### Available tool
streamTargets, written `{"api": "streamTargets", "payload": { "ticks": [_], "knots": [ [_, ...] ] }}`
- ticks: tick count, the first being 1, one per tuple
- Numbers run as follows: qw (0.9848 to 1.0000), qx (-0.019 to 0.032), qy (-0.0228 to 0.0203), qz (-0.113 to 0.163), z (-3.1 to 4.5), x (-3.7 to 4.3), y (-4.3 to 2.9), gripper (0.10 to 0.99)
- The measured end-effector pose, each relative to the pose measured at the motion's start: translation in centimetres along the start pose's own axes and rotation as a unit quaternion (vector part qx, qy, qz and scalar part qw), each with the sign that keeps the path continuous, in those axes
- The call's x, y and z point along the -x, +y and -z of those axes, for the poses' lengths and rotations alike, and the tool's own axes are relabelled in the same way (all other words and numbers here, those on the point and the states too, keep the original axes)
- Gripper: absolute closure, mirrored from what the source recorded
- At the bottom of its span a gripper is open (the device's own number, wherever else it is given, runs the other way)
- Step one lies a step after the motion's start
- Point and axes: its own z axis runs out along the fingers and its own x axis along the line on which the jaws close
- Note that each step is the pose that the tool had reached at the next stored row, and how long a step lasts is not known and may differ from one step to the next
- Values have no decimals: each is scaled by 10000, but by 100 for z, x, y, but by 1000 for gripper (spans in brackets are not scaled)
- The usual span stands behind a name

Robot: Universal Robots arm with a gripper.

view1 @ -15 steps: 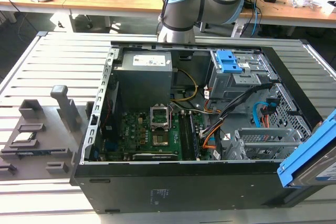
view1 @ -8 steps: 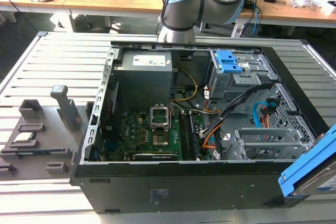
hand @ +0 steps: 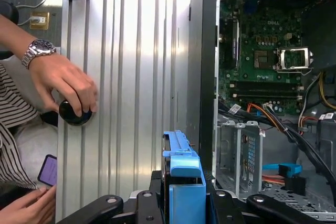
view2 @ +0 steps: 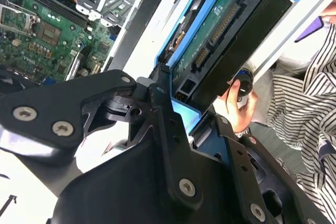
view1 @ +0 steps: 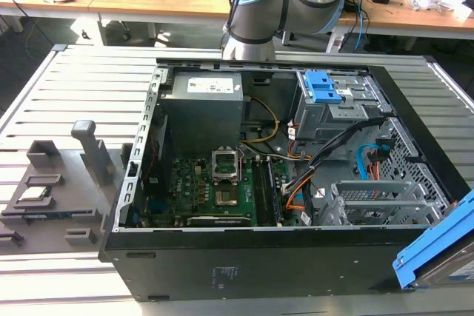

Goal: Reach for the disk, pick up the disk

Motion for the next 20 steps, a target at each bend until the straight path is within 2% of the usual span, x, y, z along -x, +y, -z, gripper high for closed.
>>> {"api": "streamTargets", "payload": {
  "ticks": [2,4,14,19,20],
  "knots": [
    [10000,0,0,0,-1,39,-2,718],
    [10000,0,0,0,-2,140,-3,718],
    [10000,0,-1,0,-8,430,-9,718],
    [10000,0,1,0,-11,651,-14,718],
    [10000,0,-1,0,-15,716,-15,718]
  ]
}}
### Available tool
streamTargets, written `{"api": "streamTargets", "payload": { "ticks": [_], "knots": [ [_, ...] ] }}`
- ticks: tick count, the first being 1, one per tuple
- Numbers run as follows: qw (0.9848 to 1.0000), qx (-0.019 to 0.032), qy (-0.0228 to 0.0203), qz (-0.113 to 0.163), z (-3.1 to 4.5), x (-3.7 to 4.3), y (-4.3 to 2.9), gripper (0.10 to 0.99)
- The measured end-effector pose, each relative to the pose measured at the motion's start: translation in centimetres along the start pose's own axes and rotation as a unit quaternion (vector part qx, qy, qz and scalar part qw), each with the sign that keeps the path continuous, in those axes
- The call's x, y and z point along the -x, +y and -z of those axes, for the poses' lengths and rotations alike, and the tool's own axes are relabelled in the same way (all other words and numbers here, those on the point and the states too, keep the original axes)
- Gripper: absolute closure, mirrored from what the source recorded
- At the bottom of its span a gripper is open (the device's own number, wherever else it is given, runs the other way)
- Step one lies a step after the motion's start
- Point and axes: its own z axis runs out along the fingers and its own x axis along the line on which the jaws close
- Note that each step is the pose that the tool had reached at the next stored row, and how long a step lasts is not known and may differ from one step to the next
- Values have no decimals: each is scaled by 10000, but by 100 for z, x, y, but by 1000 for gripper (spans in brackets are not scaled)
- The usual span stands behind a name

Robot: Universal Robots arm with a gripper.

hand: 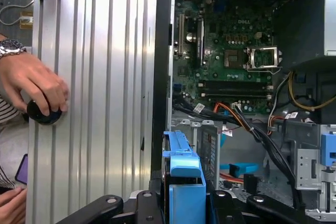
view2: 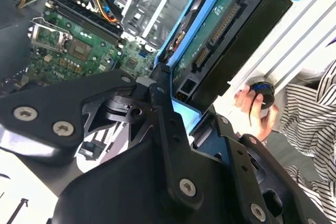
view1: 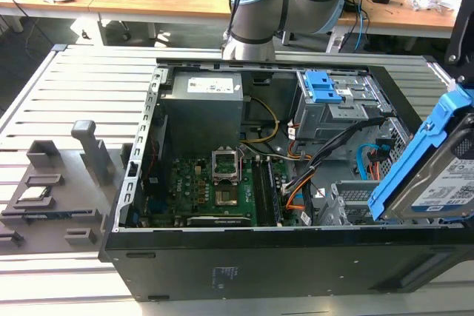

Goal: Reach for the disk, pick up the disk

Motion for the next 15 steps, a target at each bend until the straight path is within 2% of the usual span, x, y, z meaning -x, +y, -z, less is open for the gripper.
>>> {"api": "streamTargets", "payload": {
  "ticks": [2,4,8,9,10,11,12,13,14,15],
  "knots": [
    [10000,0,2,0,-4,77,-2,718],
    [10000,0,1,0,-30,209,-6,718],
    [10000,0,1,0,-162,250,-13,718],
    [10000,0,0,-1,-223,260,-15,718],
    [10000,0,-30,0,-224,261,-15,718],
    [9999,-3,-152,3,-226,261,-14,718],
    [9997,-5,-247,4,-226,261,-14,718],
    [9993,-8,-378,6,-225,261,-15,718],
    [9991,-9,-414,-3,-232,262,-15,718],
    [9992,-10,-393,-65,-243,261,-17,718]
  ]
}}
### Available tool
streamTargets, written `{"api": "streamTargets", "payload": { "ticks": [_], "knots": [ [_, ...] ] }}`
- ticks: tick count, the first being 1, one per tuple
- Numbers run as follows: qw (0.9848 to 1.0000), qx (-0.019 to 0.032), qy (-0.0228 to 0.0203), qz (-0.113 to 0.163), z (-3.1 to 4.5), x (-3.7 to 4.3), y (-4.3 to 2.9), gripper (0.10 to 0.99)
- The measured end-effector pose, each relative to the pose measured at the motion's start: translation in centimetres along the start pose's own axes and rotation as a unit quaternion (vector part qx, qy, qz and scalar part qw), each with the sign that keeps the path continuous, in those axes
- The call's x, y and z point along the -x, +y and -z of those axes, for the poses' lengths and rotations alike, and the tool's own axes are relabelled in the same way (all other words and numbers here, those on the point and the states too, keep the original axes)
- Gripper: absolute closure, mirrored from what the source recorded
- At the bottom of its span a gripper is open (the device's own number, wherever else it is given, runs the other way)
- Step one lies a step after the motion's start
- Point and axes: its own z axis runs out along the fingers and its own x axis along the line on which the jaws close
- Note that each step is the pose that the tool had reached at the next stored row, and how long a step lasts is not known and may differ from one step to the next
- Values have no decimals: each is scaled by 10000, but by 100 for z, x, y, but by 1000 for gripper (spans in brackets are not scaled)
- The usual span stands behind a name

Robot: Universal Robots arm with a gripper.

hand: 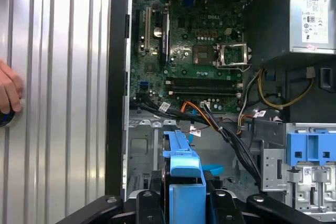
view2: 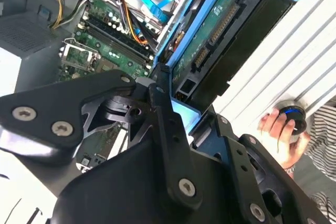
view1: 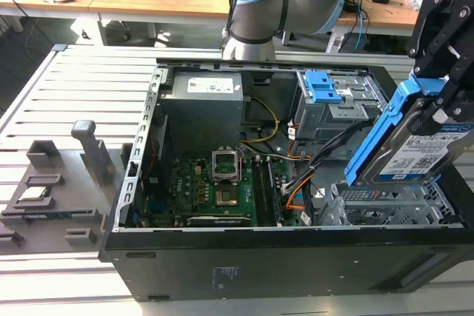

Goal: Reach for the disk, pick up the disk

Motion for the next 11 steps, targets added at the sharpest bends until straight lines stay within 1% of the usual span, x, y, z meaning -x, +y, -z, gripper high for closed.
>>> {"api": "streamTargets", "payload": {
  "ticks": [1,2,3,6,7,8,9,10,11],
  "knots": [
    [10000,-3,34,-54,-6,0,-1,718],
    [9999,-5,56,-87,-10,-1,0,718],
    [9998,-9,114,-149,-20,-1,0,718],
    [9997,-11,168,-171,-41,15,17,718],
    [9996,-12,220,-172,-62,39,16,718],
    [9995,-12,257,-175,-79,69,15,718],
    [9995,-12,271,-175,-90,96,15,718],
    [9995,-12,273,-176,-95,118,15,718],
    [9995,-12,272,-176,-96,117,15,718]
  ]
}}
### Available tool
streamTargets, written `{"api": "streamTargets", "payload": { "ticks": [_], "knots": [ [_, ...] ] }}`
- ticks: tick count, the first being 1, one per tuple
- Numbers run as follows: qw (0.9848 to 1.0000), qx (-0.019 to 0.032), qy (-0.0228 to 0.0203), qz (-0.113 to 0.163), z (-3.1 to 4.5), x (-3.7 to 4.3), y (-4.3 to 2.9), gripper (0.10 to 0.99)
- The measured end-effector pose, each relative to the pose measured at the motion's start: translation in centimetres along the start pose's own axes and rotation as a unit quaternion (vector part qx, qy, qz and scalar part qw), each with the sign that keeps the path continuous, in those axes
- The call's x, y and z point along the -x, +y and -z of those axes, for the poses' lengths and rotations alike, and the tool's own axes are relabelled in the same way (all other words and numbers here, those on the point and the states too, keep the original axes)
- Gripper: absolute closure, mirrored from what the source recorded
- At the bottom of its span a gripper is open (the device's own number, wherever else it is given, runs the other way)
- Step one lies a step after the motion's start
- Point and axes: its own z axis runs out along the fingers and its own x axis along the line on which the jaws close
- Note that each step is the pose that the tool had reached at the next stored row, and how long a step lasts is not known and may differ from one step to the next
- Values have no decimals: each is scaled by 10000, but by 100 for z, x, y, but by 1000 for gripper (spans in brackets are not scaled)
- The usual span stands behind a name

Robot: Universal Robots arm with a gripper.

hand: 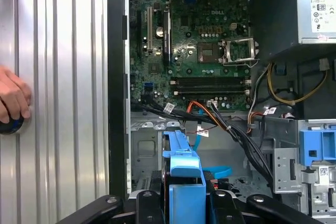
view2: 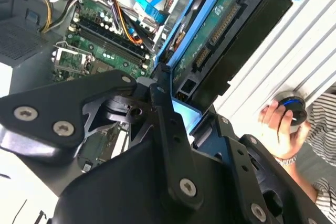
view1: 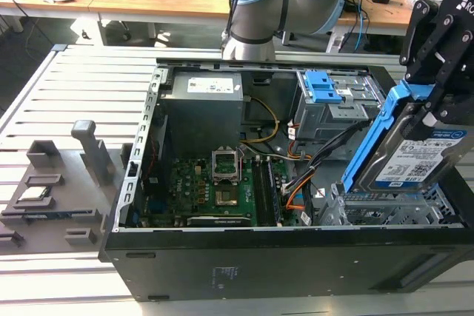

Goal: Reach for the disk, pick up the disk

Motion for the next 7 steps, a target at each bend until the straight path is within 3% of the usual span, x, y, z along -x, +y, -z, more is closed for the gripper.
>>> {"api": "streamTargets", "payload": {
  "ticks": [7],
  "knots": [
    [10000,0,1,0,-1,1,0,718]
  ]
}}
